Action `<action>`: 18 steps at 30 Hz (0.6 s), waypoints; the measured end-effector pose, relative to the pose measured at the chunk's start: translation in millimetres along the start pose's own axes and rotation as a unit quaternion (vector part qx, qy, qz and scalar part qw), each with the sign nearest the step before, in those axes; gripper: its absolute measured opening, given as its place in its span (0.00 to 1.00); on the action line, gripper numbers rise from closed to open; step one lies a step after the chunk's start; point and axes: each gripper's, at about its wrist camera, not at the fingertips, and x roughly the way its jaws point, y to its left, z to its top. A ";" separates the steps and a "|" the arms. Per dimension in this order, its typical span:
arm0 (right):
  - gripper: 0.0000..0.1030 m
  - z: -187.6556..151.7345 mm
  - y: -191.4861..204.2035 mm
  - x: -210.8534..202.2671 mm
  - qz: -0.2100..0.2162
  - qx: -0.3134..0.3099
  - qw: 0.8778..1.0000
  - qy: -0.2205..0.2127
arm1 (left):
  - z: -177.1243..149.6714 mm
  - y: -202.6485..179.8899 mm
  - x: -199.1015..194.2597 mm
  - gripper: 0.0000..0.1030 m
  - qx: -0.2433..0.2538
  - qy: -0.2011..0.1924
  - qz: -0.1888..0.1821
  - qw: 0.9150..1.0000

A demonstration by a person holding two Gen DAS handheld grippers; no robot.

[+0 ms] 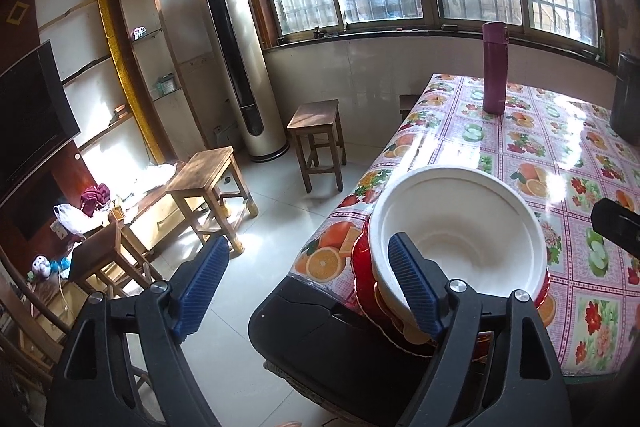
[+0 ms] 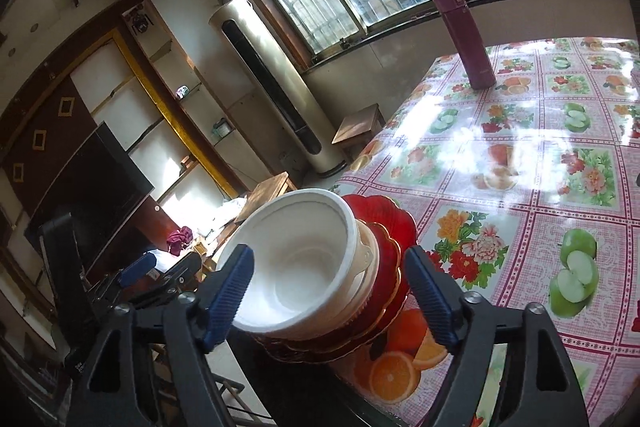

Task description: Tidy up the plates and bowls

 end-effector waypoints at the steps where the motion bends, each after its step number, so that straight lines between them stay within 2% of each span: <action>1: 0.91 -2.0 0.4 -5.3 0.003 -0.003 1.000 -0.010 | 0.5 0.0 -3.7 0.80 -0.002 -0.004 -0.002 1.000; 2: 0.99 -4.2 1.2 -9.2 0.007 -0.006 1.000 -0.016 | 1.1 -0.7 -7.6 0.81 -0.004 -0.009 -0.003 1.000; 3: 1.00 -6.5 2.2 -12.2 0.010 -0.011 1.000 -0.018 | 0.9 -1.0 -12.2 0.81 -0.005 -0.016 -0.006 1.000; 8: 1.00 -18.8 11.7 -23.1 0.013 -0.049 0.999 -0.009 | 0.2 -7.3 -33.5 0.83 0.000 -0.045 -0.021 0.999; 13: 1.00 -28.6 20.7 -43.4 -0.013 -0.084 0.995 -0.050 | -4.9 -14.2 -55.0 0.86 0.002 -0.082 -0.026 0.996; 18: 1.00 -28.5 18.2 -54.1 -0.020 -0.088 0.994 -0.061 | -3.2 -20.0 -60.5 0.89 -0.002 -0.077 -0.045 0.996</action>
